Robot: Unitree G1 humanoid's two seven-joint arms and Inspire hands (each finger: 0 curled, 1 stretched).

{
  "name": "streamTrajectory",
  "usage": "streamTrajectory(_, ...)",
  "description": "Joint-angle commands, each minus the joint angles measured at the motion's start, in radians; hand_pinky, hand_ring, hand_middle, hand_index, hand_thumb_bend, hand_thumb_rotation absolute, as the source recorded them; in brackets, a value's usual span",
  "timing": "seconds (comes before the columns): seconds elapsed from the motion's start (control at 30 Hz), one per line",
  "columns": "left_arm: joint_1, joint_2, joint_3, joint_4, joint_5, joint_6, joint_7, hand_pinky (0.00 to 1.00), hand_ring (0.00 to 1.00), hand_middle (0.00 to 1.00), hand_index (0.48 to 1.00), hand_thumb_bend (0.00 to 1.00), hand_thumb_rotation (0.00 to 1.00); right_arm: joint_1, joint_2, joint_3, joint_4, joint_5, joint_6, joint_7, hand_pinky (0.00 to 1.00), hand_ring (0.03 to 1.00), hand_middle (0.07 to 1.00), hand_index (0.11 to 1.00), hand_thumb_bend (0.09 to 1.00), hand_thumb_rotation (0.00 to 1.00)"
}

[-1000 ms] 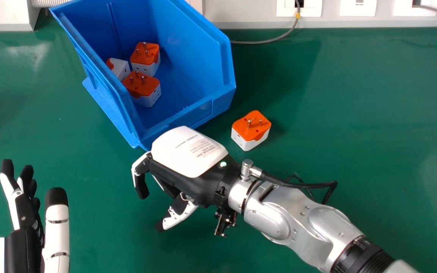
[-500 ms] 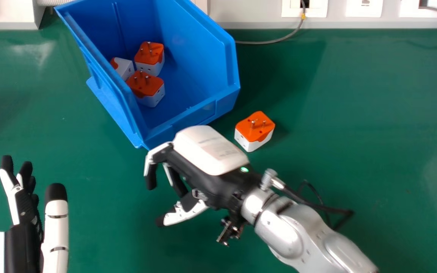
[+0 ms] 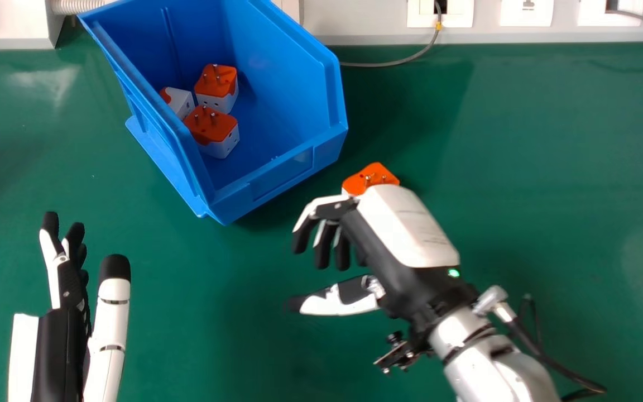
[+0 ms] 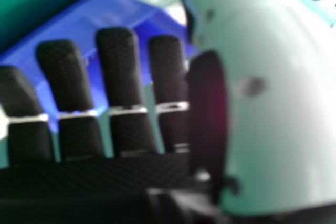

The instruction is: Pick all objects and put in blue box

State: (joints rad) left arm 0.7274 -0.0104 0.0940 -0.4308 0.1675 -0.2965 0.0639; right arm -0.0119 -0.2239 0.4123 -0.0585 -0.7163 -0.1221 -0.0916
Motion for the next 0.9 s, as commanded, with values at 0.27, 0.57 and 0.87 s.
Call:
streamTrajectory(0.27, -0.022, 0.008, -0.008, -0.002, -0.001, 0.004, -0.005, 1.0, 1.0, 1.0, 1.0, 0.54, 1.0, -0.06, -0.032, -0.096, 0.033, -0.001, -0.061, -0.106, 0.59, 0.726, 0.753, 0.735, 0.487, 0.48)
streamTrajectory(0.57, -0.028, 0.006, -0.01, 0.009, 0.004, -0.003, 0.003, 1.0, 1.0, 1.0, 1.0, 0.52, 1.0, -0.103, 0.01, -0.111, 0.084, -0.086, 0.042, -0.197, 0.78, 0.903, 0.924, 0.907, 0.545, 0.56)
streamTrajectory(0.87, -0.032, 0.008, -0.006, 0.02, 0.005, -0.011, 0.006, 1.0, 1.0, 1.0, 1.0, 0.5, 1.0, -0.155, 0.084, -0.095, 0.196, -0.122, 0.148, -0.286, 0.91, 0.99, 0.992, 0.99, 0.652, 0.64)
